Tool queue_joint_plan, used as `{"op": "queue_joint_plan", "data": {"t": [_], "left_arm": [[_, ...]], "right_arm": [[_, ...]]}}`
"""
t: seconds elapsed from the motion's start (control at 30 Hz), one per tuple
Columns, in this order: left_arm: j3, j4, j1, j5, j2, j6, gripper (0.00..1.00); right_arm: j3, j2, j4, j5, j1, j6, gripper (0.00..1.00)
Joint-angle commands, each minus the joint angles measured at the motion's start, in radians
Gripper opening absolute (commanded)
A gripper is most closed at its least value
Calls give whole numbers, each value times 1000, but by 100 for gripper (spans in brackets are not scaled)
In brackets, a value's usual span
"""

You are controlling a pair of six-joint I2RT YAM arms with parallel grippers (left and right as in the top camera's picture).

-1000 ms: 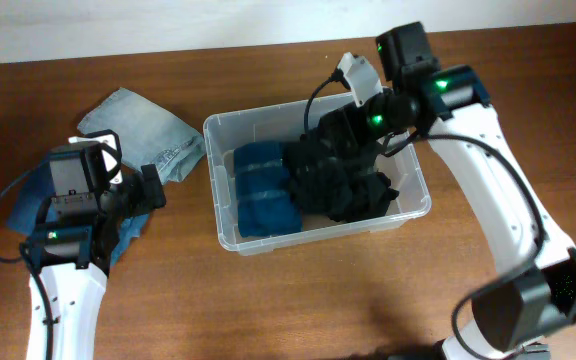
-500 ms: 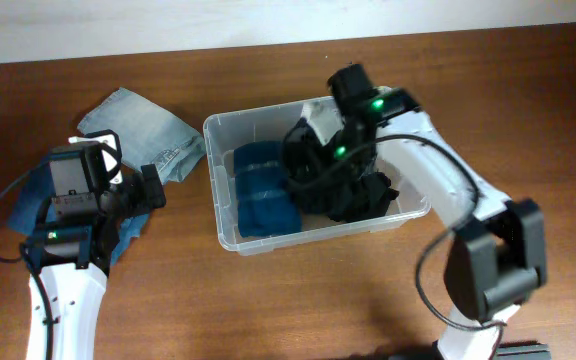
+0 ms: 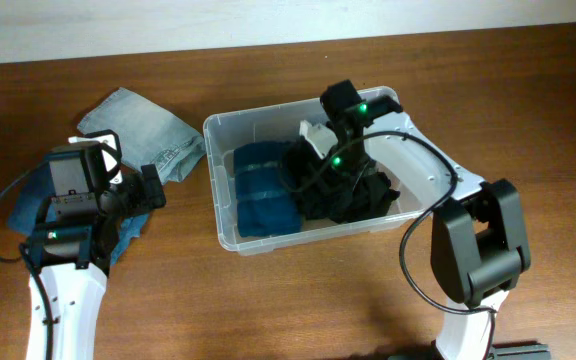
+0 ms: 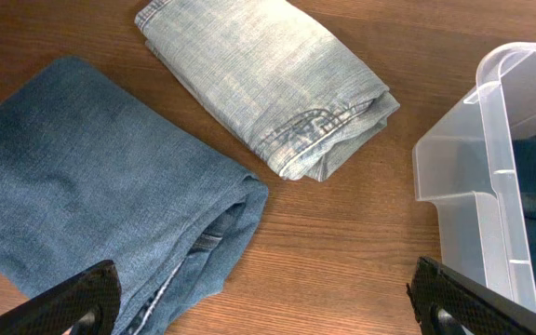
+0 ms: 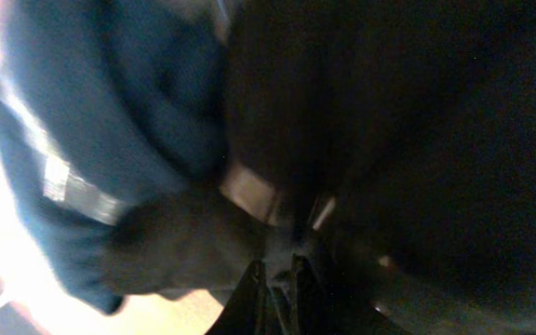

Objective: Pack container
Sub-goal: 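Lower the black piece onto the black bundle and press it down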

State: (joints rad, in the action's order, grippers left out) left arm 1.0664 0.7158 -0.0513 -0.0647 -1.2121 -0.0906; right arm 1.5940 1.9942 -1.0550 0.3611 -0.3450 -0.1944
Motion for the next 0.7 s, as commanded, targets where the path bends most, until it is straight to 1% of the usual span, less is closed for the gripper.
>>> {"op": "queue_joint_plan", "data": {"t": [0.0, 0.13, 0.53, 0.67], "left_arm": [[17, 0, -4, -11, 2, 16, 99], [17, 0, -4, -11, 2, 16, 100], [17, 0, -4, -11, 2, 16, 99], [17, 0, -4, -11, 2, 16, 99]], "right_arm": [[110, -79, 0, -42, -2, -6, 5], [122, -73, 26, -159, 0, 38, 6], [-14, 72, 52, -164, 0, 37, 6], [2, 54, 37, -164, 0, 38, 7]]}}
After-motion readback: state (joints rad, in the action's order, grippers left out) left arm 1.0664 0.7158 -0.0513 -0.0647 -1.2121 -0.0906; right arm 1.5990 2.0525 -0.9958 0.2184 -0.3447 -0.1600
